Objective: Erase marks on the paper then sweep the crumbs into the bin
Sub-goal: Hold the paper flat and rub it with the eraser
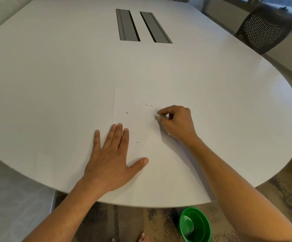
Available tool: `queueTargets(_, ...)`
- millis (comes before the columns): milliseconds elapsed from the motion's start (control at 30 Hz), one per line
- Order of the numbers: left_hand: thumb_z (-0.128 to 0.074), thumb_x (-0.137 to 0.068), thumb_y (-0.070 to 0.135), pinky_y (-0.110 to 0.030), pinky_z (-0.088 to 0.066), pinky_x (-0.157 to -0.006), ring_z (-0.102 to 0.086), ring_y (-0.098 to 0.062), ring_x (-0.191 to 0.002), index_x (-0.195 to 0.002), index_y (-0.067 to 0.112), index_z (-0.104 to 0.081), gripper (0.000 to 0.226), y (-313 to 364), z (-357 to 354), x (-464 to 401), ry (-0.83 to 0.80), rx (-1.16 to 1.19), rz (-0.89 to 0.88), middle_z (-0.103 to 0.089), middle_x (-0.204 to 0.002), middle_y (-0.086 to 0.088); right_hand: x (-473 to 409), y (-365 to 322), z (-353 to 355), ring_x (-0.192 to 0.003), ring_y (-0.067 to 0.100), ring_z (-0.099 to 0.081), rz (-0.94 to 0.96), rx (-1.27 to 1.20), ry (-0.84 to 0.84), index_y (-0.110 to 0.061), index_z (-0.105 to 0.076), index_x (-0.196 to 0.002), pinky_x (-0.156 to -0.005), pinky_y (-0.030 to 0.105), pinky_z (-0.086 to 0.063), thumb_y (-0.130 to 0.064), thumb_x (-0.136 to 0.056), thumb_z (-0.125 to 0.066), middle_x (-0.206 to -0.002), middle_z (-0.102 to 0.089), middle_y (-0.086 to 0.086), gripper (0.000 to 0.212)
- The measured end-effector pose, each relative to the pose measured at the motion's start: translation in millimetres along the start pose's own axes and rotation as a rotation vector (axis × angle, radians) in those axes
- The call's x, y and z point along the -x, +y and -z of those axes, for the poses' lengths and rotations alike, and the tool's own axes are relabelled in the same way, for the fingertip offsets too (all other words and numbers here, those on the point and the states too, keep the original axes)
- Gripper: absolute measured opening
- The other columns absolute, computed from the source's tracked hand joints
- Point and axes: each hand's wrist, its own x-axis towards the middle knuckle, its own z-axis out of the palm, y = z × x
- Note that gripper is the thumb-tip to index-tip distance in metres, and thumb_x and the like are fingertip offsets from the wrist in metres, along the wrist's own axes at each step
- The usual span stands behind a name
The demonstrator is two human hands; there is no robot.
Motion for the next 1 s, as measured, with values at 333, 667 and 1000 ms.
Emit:
queueTargets(333, 0.014, -0.069, 0.085, -0.055, 0.018, -0.115, 0.039, -0.017, -0.138, -0.148, 0.019, 0.029, 0.104, -1.2, -2.5, -0.3, 0.014, 0.003, -0.015, 0.035, -0.156, -0.002, 61.9, -28.3, -11.1, -0.063, -0.005, -0.053, 0.242, 0.010, -0.163, -0.015, -0.075, -0.087, -0.059, 0.004, -0.037, -0.007, -0.073, -0.072, -0.067, -0.052, -0.028, 0.016)
queueTargets(667, 0.020, -0.064, 0.085, -0.056, 0.018, -0.114, 0.039, -0.019, -0.139, -0.147, 0.018, 0.030, 0.107, -1.3, 1.3, 1.6, -0.014, -0.002, -0.016, 0.038, -0.154, -0.002, -32.6, -11.0, -13.7, -0.054, -0.012, -0.053, 0.006, 0.000, -0.032, -0.013, -0.077, -0.085, -0.057, -0.001, -0.035, -0.017, -0.081, -0.070, -0.085, -0.074, -0.003, 0.008)
queueTargets(1000, 0.009, -0.074, 0.085, -0.055, 0.022, -0.113, 0.040, -0.017, -0.138, -0.145, 0.018, 0.031, 0.099, -1.0, 0.5, 2.7, 0.006, 0.013, -0.024, 0.036, -0.155, -0.002, -7.3, -33.6, -33.8, -0.063, -0.011, -0.054, 0.208, -0.003, -0.201, -0.016, -0.076, -0.089, -0.060, 0.002, -0.037, -0.016, -0.080, -0.070, -0.075, -0.061, -0.019, 0.011)
